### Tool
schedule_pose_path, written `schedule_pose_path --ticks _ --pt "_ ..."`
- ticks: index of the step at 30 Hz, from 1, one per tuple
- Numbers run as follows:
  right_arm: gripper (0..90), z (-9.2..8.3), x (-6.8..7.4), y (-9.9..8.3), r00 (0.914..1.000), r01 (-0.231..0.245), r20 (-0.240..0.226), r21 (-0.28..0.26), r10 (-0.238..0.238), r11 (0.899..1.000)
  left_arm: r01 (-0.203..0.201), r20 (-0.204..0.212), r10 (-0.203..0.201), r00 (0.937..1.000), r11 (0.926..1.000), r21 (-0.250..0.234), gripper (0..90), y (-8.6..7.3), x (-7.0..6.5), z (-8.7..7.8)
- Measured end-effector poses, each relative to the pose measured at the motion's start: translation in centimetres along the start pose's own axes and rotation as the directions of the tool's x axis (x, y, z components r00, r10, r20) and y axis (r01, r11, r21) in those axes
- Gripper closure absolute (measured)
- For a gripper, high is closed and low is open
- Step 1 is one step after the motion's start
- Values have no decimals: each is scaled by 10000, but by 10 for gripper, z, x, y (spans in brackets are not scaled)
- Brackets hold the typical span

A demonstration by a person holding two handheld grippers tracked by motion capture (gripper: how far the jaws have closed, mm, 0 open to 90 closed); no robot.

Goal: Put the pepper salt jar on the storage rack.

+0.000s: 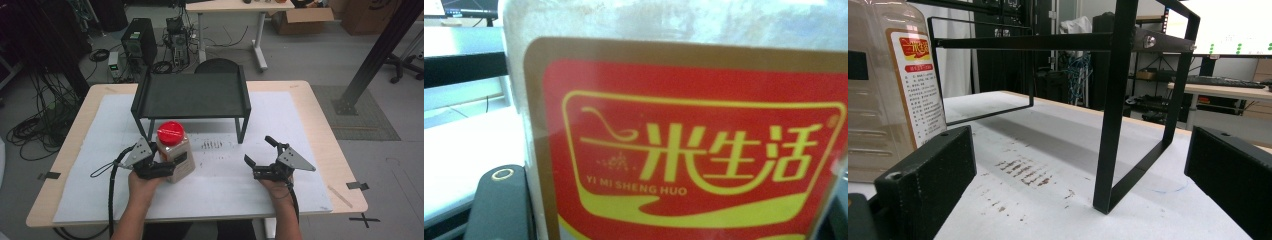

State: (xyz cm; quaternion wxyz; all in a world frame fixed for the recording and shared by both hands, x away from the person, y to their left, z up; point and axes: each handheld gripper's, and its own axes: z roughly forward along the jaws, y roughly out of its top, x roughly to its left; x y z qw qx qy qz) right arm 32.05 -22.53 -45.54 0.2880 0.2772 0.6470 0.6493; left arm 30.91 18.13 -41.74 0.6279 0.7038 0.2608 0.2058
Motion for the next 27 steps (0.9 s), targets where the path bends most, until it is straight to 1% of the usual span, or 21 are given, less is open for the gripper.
schedule_pose_path --ticks 8,15,17,21,27 --pt "0 0 0 0 10000 -2 0 -3 2 10000 -62 25 62 10000 10000 53 254 1 0 0" --pt "0 0 0 0 10000 0 -1 11 0 10000 -188 234 184 9996 9996 187 254 8 -1 -2" --pt "0 0 0 0 10000 4 -2 15 -4 10000 -243 271 239 9993 9996 152 254 10 -1 -4" --pt "0 0 0 0 10000 18 -3 16 -18 10000 -202 342 200 9992 9998 61 254 16 0 -7" --pt "0 0 0 0 10000 26 -6 22 -26 10000 -305 569 309 9979 9995 -83 254 29 0 -10"
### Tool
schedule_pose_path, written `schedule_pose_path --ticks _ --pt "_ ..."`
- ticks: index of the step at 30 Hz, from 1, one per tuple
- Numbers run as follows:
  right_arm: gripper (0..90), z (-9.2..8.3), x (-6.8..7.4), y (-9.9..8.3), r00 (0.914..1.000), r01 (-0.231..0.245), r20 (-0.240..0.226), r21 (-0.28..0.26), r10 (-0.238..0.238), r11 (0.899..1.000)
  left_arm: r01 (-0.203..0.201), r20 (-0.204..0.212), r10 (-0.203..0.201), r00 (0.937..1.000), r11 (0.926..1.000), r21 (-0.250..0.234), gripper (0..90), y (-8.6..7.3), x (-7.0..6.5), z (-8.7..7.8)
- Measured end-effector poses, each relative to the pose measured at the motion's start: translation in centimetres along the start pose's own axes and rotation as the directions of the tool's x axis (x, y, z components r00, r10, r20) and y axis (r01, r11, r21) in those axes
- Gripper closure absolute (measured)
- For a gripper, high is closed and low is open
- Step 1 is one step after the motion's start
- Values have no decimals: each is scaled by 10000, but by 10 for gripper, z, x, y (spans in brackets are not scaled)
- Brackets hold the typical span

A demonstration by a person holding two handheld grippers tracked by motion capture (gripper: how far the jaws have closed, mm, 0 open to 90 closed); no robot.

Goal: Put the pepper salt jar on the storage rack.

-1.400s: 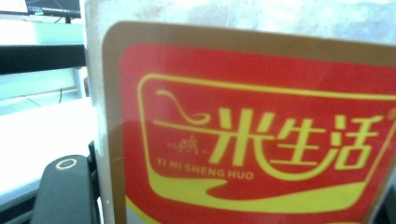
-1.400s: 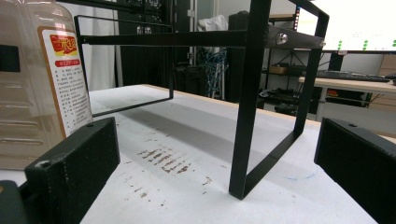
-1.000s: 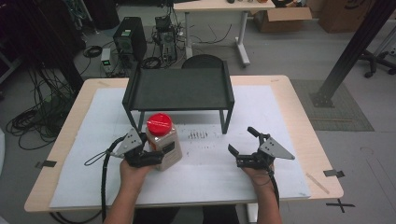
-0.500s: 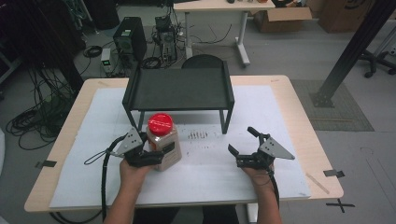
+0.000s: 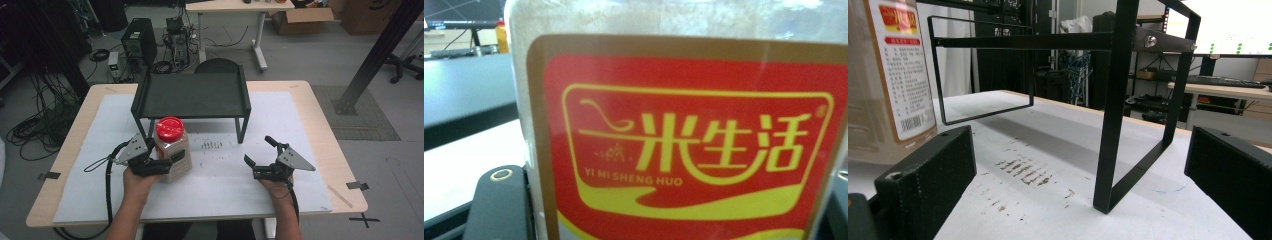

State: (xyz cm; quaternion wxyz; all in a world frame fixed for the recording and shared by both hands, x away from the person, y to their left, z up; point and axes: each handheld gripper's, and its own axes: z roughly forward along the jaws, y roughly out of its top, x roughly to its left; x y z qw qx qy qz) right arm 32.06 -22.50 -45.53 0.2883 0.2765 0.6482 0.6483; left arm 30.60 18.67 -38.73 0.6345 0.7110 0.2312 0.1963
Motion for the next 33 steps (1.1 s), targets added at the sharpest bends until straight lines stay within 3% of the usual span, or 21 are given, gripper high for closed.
schedule_pose_path --ticks 17,33 --pt "0 0 0 0 10000 -2 2 -7 2 10000 27 615 -7 9981 9995 -324 252 40 9 -5" --pt "0 0 0 0 10000 1 0 -11 -1 10000 -67 834 104 9965 9990 -450 252 76 21 -5"
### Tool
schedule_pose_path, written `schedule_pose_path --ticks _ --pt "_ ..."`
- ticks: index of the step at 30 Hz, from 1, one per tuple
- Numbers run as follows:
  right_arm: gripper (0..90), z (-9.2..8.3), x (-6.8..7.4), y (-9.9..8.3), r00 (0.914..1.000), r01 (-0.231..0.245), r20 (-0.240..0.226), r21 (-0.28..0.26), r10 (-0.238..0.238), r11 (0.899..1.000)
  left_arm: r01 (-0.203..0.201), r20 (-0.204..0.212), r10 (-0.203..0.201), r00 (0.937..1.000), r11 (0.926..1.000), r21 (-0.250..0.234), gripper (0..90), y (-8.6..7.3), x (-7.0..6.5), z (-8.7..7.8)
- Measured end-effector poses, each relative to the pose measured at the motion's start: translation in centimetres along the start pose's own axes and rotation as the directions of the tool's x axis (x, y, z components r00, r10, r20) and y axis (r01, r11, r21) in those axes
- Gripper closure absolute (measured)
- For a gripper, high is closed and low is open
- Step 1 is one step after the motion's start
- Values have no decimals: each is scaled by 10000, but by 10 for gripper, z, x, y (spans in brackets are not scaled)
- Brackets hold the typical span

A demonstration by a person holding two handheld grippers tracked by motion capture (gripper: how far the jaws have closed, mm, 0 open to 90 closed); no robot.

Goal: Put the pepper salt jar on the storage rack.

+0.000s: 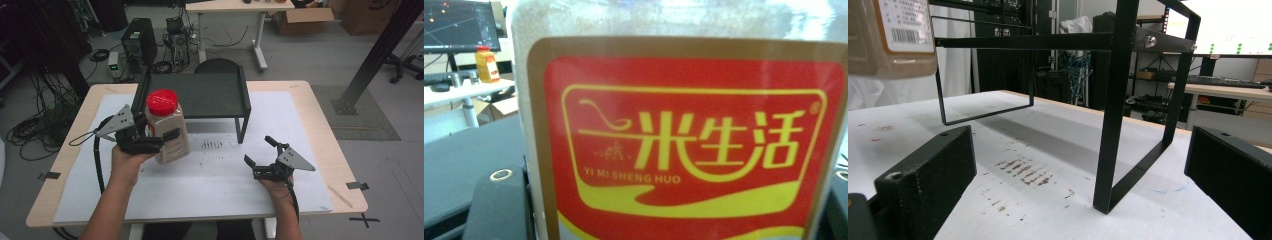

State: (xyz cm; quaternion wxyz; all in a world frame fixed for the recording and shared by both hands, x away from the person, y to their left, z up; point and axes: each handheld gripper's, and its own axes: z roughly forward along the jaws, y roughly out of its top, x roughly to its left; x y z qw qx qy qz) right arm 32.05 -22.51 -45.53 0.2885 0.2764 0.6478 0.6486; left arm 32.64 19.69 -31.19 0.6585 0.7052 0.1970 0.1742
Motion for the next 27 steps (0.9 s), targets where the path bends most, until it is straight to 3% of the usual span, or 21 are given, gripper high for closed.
schedule_pose_path --ticks 13,27 --pt "0 0 0 0 10000 8 1 -3 -8 10000 -119 -126 116 9999 9998 -186 251 31 10 1" --pt "0 0 0 0 10000 -19 2 -16 19 10000 130 -356 -145 9993 9991 -407 251 56 32 8"
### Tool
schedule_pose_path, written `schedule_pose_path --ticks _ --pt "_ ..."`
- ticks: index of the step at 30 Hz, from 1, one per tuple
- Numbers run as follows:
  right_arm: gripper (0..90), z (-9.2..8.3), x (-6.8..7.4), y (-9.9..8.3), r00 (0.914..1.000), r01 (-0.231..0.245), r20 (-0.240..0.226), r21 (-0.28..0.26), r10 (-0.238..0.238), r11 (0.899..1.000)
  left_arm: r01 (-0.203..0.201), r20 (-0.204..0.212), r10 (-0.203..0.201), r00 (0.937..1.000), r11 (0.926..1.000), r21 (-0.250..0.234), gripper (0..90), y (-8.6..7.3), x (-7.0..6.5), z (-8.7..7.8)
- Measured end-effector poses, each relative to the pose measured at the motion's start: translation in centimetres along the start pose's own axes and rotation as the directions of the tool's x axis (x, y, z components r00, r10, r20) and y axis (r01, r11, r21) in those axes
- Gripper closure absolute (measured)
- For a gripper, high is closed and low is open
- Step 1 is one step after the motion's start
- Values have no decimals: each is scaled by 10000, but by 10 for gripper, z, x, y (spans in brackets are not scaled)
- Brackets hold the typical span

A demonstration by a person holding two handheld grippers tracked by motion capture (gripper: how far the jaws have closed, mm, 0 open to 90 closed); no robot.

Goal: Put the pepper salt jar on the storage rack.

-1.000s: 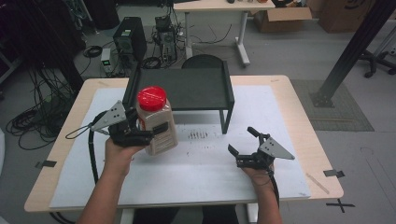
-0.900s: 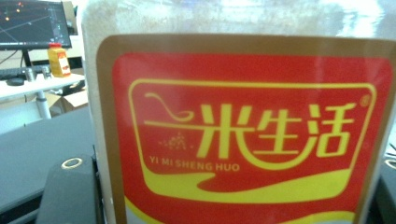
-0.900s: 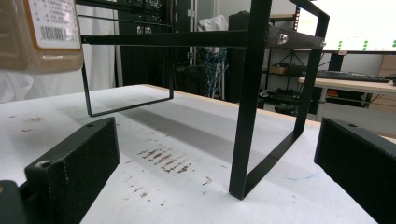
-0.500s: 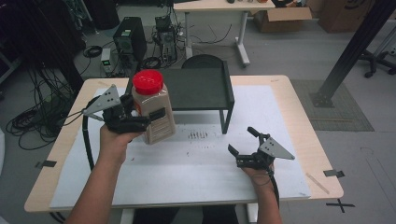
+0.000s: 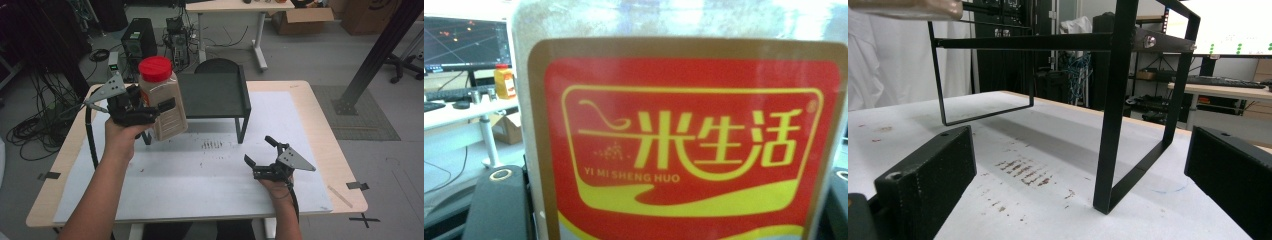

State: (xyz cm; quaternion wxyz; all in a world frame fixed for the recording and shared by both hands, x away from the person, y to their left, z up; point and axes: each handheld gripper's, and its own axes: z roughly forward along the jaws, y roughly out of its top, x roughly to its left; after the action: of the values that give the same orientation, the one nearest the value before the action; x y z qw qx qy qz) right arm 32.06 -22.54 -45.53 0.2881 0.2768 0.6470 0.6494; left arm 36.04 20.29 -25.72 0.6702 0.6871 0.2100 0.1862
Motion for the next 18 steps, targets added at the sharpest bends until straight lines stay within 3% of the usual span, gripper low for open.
schedule_pose_path --ticks 18 --pt "0 0 0 0 10000 -25 -4 12 25 10000 -74 -621 77 9980 10000 61 250 15 23 18"
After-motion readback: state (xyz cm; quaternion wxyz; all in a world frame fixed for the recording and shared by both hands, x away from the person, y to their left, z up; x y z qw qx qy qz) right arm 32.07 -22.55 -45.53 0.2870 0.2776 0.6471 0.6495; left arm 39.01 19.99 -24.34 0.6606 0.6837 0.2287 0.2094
